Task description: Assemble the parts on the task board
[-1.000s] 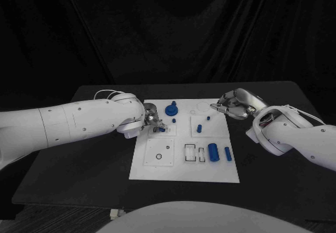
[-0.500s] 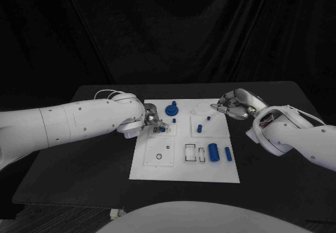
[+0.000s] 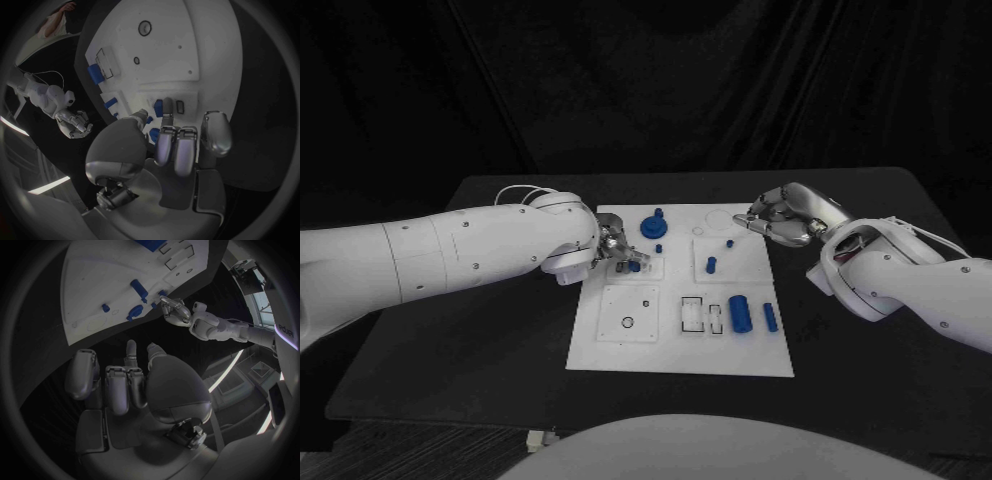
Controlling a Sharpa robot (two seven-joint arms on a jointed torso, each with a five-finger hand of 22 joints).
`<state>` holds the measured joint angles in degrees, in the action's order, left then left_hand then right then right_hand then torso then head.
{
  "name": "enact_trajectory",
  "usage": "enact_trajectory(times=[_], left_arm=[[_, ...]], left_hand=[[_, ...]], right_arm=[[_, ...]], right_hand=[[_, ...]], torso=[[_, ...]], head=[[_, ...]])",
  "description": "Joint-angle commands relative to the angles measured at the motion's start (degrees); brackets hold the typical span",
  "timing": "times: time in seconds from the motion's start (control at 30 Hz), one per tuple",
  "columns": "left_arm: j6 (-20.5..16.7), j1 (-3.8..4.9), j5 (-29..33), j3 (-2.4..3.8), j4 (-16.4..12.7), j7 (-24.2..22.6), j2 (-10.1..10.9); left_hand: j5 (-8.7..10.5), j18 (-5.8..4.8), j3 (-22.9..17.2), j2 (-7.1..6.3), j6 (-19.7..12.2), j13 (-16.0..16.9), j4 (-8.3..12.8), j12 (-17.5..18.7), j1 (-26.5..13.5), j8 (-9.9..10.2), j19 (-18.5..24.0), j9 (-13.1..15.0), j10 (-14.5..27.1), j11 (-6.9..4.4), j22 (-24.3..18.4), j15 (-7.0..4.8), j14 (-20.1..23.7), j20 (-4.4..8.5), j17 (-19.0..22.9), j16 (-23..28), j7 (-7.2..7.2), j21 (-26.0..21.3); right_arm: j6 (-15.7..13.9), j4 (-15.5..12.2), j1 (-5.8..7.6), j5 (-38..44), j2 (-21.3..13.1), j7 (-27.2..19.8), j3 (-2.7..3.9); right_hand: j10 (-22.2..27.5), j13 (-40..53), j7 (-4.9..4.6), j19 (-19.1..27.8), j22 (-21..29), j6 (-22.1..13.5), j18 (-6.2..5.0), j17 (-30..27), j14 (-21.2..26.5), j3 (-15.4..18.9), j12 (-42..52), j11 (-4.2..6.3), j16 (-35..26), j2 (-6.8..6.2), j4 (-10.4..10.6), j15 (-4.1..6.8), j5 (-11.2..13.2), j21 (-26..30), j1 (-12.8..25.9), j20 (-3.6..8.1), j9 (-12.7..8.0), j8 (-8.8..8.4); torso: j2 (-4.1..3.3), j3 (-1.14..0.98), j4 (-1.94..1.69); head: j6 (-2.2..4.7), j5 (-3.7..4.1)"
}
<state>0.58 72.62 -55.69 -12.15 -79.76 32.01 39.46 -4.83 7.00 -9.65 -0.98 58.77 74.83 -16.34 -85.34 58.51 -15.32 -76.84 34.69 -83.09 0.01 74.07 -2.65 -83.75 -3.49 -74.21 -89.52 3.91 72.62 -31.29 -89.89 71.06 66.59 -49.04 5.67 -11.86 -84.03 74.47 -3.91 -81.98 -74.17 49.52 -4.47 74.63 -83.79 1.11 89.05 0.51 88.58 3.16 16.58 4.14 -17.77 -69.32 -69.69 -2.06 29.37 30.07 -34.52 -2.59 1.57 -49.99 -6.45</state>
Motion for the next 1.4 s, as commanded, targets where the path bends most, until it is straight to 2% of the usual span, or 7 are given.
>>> enact_trajectory(times=[0.03, 0.3, 0.6, 0.83, 1.03, 1.33, 1.4], left_arm=[[0.36, -0.31, 0.09, -0.04, -0.01, -1.44, -0.18], [0.26, -0.40, 0.09, -0.04, 0.11, -2.02, -0.27], [0.06, -0.47, 0.10, -0.04, 0.16, -2.39, -0.40], [0.07, -0.51, 0.10, -0.04, 0.22, -2.38, -0.45], [-0.23, -0.53, 0.10, -0.04, 0.26, -2.24, -0.39], [-2.18, -0.26, 0.08, -0.02, -2.30, -1.46, 1.61], [-2.96, 0.51, -0.20, -0.01, -3.76, -0.93, 2.80]], left_hand=[[0.81, -2.03, 1.69, -0.36, -0.04, 5.89, -0.19, 0.74, -1.13, 0.72, -0.41, -1.34, 0.01, 0.04, 4.40, -0.09, -3.78, -0.22, -11.19, 0.80, 0.15, -1.01], [0.74, -2.02, 2.49, 0.06, -0.55, 5.93, -0.11, 0.71, -0.66, -0.20, -0.39, -0.49, 0.02, 0.00, 4.49, -0.12, -3.77, -0.19, -11.19, 0.80, 0.11, -1.13], [0.71, -2.04, 5.25, 1.32, -2.57, 6.19, -0.14, 0.54, 0.46, -4.14, -0.56, 2.92, -0.11, -0.16, 4.96, -0.25, -3.95, -0.08, -11.56, 0.69, -0.09, -1.28], [0.64, -2.04, 7.89, 2.53, -4.51, 6.20, -0.14, 0.54, 1.57, -9.28, -0.72, 7.61, -0.08, -0.47, 5.42, -0.49, -3.98, 0.13, -11.64, 0.67, -0.50, -1.58], [0.56, -2.06, 8.40, 2.84, -5.15, 6.24, -0.11, 0.51, 1.90, -10.29, -0.79, 8.65, -0.11, -0.52, 5.56, -0.53, -3.99, 0.18, -11.65, 0.67, -0.55, -1.61], [0.40, -2.19, 10.28, 3.05, -6.46, 6.75, -0.19, 0.19, 2.58, -13.81, -1.43, 11.87, -0.60, -0.81, 6.18, -0.80, -4.27, 0.41, -12.09, 0.54, -0.89, -1.21], [0.42, -2.23, 10.88, 2.91, -6.74, 6.76, -0.27, 0.17, 2.37, -14.39, -1.62, 12.39, -0.65, -0.87, 6.33, -0.86, -4.22, 0.47, -11.96, 0.58, -0.95, -1.07]], right_arm=[[0.22, 0.02, -0.16, 0.34, 0.04, 0.80, 0.04], [0.25, 0.11, -0.16, 0.34, 0.06, 0.82, 0.04], [0.28, 0.16, -0.17, 0.34, 0.08, 0.82, 0.04], [0.30, 0.14, -0.17, 0.34, 0.04, 0.85, 0.04], [0.26, 0.10, -0.17, 0.34, -0.01, 0.86, 0.04], [0.01, -0.19, -0.16, 0.34, -0.60, 0.85, 0.05], [-0.18, -0.32, -0.15, 0.34, -0.90, 0.84, 0.05]], right_hand=[[-5.97, 15.53, 0.17, 0.14, -9.61, -0.64, -0.22, 15.37, -6.21, 0.66, 0.95, -0.11, 1.42, -0.29, -0.29, -0.21, -1.57, 1.06, -1.44, -0.34, 0.30, 0.05], [-5.97, 15.53, 0.17, 0.14, -9.61, -0.64, -0.22, 15.37, -6.21, 0.66, 0.95, -0.11, 1.42, -0.29, -0.29, -0.21, -1.57, 1.06, -1.44, -0.34, 0.30, 0.05], [-5.97, 15.53, 0.16, 0.14, -9.61, -0.66, -0.22, 15.37, -6.21, 0.63, 0.95, -0.12, 1.42, -0.29, -0.24, -0.22, -1.74, 1.09, -1.55, -0.34, 0.30, 0.05], [-5.97, 15.53, 0.16, 0.14, -9.61, -0.66, -0.22, 15.37, -6.21, 0.63, 0.95, -0.12, 1.42, -0.29, -0.24, -0.22, -1.74, 1.09, -1.55, -0.34, 0.30, 0.05], [-5.97, 15.53, 0.15, 0.15, -9.59, -0.65, -0.23, 15.37, -6.21, 0.61, 0.95, -0.13, 1.42, -0.24, -0.19, -0.22, -1.79, 1.14, -1.56, -0.34, 0.30, 0.05], [-5.97, 15.53, 0.14, 0.15, -9.59, -0.65, -0.23, 15.37, -6.21, 0.62, 0.95, -0.13, 1.42, -0.25, -0.16, -0.23, -1.79, 1.14, -1.55, -0.34, 0.30, 0.05], [-5.97, 15.53, 0.13, 0.13, -9.61, -0.65, -0.22, 15.37, -6.21, 0.64, 0.95, -0.14, 1.42, -0.26, -0.14, -0.23, -1.78, 1.09, -1.53, -0.35, 0.29, 0.05]], torso=[[0.00, 0.00, 0.01], [0.00, 0.00, 0.00], [0.01, 0.00, 0.01], [0.00, 0.00, 0.01], [0.00, 0.00, 0.00], [0.01, 0.00, 0.00], [-0.03, 0.02, -0.03]], head=[[-0.01, -0.08], [-0.01, -0.05], [-0.01, -0.03], [-0.01, -0.01], [-0.01, 0.00], [-0.01, 0.06], [-0.01, 0.02]])
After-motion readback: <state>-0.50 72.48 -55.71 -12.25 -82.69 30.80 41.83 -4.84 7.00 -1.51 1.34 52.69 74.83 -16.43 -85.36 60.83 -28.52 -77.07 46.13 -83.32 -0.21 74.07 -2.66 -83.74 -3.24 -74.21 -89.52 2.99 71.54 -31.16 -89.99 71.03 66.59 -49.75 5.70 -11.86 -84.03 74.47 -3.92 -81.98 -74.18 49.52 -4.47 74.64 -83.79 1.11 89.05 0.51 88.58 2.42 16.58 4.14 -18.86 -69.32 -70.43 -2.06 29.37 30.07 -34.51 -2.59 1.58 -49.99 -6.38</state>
